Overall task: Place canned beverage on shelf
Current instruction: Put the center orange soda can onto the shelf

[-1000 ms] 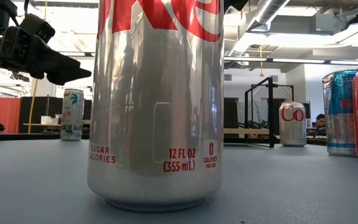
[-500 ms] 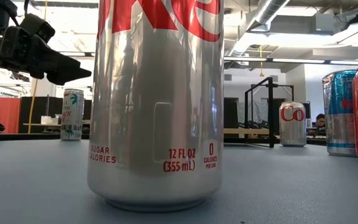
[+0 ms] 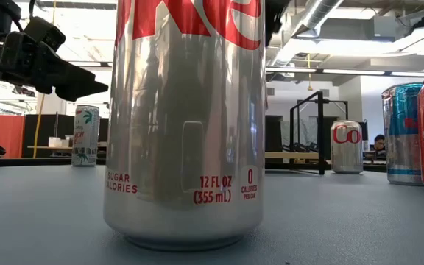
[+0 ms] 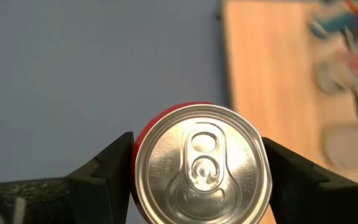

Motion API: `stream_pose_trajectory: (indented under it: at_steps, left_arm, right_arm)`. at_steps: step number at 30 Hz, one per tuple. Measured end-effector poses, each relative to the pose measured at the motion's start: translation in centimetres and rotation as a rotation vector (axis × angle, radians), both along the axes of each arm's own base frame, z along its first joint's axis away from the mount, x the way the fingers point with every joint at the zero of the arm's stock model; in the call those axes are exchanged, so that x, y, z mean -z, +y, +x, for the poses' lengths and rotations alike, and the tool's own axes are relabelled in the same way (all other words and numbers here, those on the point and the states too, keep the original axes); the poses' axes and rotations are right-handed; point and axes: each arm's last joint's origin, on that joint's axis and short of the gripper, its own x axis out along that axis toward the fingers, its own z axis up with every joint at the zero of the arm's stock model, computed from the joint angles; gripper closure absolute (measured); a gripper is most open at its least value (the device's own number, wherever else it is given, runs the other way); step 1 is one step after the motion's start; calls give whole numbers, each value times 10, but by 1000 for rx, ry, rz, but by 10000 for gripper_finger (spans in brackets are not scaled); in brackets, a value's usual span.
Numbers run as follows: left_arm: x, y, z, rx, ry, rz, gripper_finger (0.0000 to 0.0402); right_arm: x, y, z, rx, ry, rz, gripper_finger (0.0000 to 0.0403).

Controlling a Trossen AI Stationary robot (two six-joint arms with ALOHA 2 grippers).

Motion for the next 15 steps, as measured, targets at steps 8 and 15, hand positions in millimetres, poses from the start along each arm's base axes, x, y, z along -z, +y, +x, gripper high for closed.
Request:
stream_pose_trajectory:
  at_steps: [8, 15]
  left_arm:
    - [0, 0, 0, 0, 0, 0, 83]
    - [0, 0, 0, 0, 0, 0, 83]
  right_arm:
    - [34, -65, -17, 132, 117, 8, 132]
    - [54, -112, -28, 231, 74, -15, 132]
